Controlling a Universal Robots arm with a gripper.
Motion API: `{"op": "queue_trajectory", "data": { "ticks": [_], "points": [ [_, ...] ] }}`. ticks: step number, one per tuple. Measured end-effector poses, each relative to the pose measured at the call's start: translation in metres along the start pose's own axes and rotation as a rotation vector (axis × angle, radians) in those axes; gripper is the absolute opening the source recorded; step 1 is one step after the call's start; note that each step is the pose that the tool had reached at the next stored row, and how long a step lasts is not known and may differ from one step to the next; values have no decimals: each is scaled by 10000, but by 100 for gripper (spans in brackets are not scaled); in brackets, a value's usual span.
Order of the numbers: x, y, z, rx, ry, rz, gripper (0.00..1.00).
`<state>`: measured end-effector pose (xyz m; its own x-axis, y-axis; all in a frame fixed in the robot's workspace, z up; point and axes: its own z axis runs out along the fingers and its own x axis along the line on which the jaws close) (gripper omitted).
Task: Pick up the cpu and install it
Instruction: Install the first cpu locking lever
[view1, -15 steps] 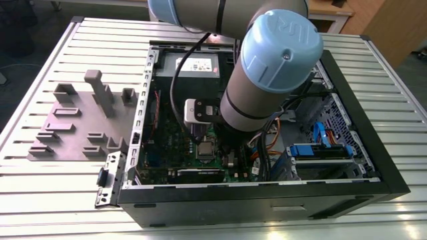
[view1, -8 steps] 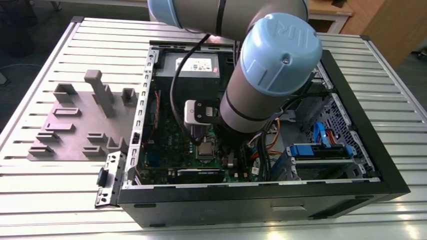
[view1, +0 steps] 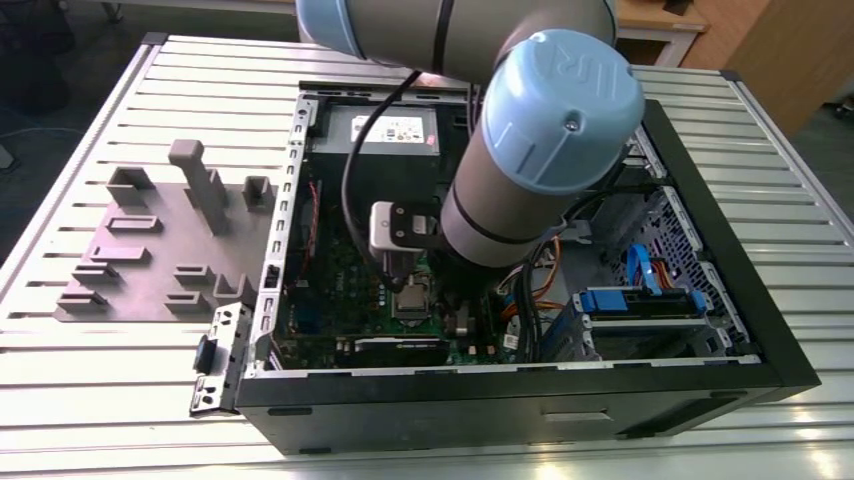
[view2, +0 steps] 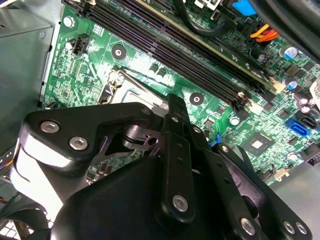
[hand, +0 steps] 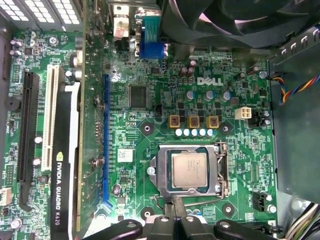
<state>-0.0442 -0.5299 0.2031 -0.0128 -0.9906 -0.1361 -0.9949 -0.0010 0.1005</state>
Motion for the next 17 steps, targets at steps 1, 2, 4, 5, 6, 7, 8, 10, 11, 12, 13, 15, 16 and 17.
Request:
{"op": "queue_trajectory", "data": {
  "ticks": [1,2,4,5,6,7,8,10,11,12,13,15,16,17],
  "points": [
    [0,-4,4,0,-1,0,11],
    [1,-6,8,1,-1,1,11],
    [3,-9,21,0,0,1,11],
    [4,-10,30,0,1,1,11],
    [5,-11,37,1,0,0,11],
    [6,-12,42,1,1,0,11],
    [7,-12,47,2,1,0,11],
    [8,-13,53,2,2,0,11],
    [8,-13,53,2,2,0,11],
    [9,-12,54,2,1,-1,11],
    [10,-12,55,1,1,-17,11],
    [11,-10,55,-15,13,-133,11],
    [12,-10,56,-23,21,-197,11],
    [13,-9,57,-26,24,-230,11]
  ]
}}
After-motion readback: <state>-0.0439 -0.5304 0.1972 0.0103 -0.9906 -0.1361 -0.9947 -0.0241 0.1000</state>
